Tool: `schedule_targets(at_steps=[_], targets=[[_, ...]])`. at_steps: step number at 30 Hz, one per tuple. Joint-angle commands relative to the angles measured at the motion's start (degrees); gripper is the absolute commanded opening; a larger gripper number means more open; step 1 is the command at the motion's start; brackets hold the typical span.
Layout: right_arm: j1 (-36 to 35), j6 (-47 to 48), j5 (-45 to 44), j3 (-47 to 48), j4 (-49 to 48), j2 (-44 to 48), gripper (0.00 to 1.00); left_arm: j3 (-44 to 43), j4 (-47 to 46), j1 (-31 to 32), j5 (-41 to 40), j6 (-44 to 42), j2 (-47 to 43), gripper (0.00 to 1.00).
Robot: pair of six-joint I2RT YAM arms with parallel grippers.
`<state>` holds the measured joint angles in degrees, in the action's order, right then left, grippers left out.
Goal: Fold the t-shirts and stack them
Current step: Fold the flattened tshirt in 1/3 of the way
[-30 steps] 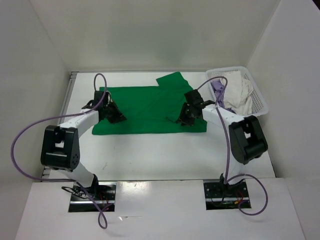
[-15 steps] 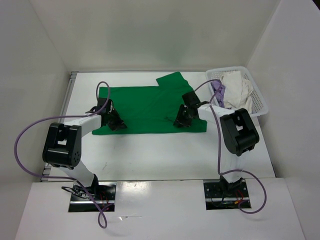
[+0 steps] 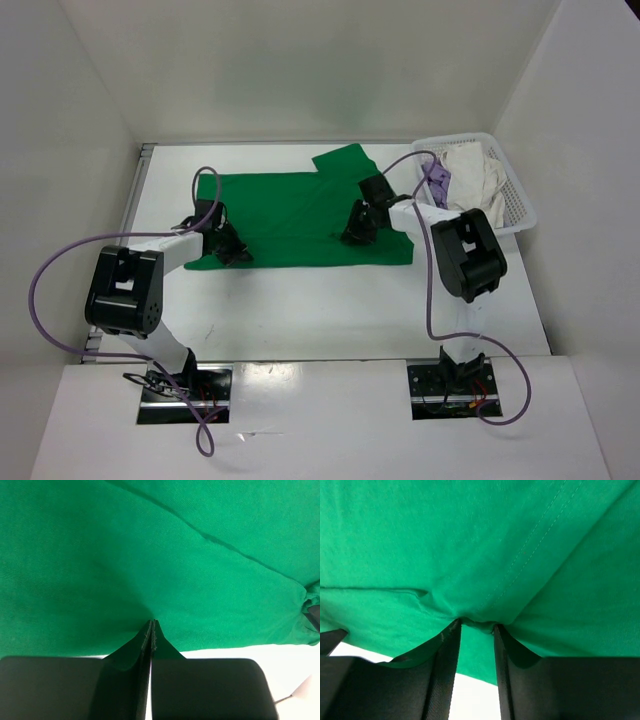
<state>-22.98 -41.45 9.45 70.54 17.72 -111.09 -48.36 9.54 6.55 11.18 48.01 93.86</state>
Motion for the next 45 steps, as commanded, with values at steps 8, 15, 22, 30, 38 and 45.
schedule_targets(at_steps=[8, 15, 22, 30, 38, 45], targets=[[0.1, 1.9, -1.7, 11.2, 1.8, -4.3, 0.08, -0.2, -0.7, -0.9, -1.1, -1.0, -3.8, 0.03], [0.1, 1.9, -0.6, 25.0, 6.3, -11.3, 0.13, -2.3, 0.4, -0.9, -0.5, -1.0, -4.8, 0.03], [0.1, 1.9, -1.8, 25.7, 8.1, -6.5, 0.42, -5.3, 2.4, -1.4, -1.5, -2.1, -6.7, 0.04], [-1.8, 1.8, -2.1, 8.8, 5.4, 2.8, 0.00, -6.7, 2.5, 2.8, -2.0, -3.3, -6.1, 0.04], [-2.9, 0.4, -3.8, 1.1, 4.2, 2.1, 0.00, -11.1, 4.2, 5.8, -4.9, -6.5, 3.1, 0.04], [-3.5, -0.2, -5.8, -4.9, 4.2, 2.2, 0.00, -5.8, 6.3, 3.4, -0.4, -4.4, 7.7, 0.04]])
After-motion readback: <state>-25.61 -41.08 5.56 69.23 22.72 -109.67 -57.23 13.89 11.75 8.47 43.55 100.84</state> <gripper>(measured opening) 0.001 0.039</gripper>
